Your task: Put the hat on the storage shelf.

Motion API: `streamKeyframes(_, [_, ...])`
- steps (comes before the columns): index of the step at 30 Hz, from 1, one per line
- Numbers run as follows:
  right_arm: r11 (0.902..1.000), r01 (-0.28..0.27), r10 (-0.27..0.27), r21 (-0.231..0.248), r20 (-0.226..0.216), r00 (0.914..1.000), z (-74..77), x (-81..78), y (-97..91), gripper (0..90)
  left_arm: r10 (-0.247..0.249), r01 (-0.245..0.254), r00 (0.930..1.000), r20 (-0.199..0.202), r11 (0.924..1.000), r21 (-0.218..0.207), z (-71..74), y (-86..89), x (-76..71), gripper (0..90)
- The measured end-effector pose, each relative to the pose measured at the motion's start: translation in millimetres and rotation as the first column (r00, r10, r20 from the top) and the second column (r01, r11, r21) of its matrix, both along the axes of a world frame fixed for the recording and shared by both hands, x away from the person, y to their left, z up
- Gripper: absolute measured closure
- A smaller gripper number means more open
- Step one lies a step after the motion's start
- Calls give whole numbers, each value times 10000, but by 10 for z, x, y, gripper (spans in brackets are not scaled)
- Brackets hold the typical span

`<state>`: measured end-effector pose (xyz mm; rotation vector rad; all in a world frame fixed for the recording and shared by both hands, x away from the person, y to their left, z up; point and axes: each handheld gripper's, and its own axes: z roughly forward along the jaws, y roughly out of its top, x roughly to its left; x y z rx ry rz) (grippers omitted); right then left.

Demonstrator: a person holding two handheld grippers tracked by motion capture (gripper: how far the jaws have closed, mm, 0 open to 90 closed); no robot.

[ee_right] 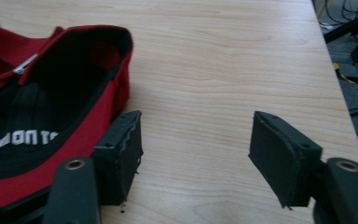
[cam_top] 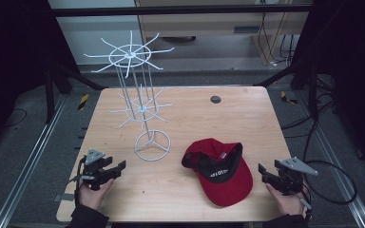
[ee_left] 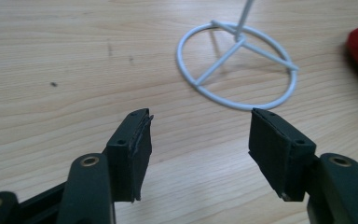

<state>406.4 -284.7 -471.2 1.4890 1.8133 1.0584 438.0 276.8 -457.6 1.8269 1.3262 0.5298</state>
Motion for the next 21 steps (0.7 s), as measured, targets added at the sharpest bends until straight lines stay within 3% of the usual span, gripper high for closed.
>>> streamKeyframes(8, [9997, -206, 206, 164, 6, 9998, 39, -13, 47, 393, -159, 159, 9998, 116, 9999, -14, 25, -138, -45, 381])
streamKeyframes(13, [9976, -439, 443, 528, -63, 9990, 98, 27, 101, 399, -335, 340, 9992, 217, 9992, -201, 100, -196, -38, 387])
streamKeyframes(21, [9944, -1005, 999, 323, 204, 9948, 303, 174, 236, 417, -568, 584, 9962, 661, 9980, -224, 295, -412, 60, 399])
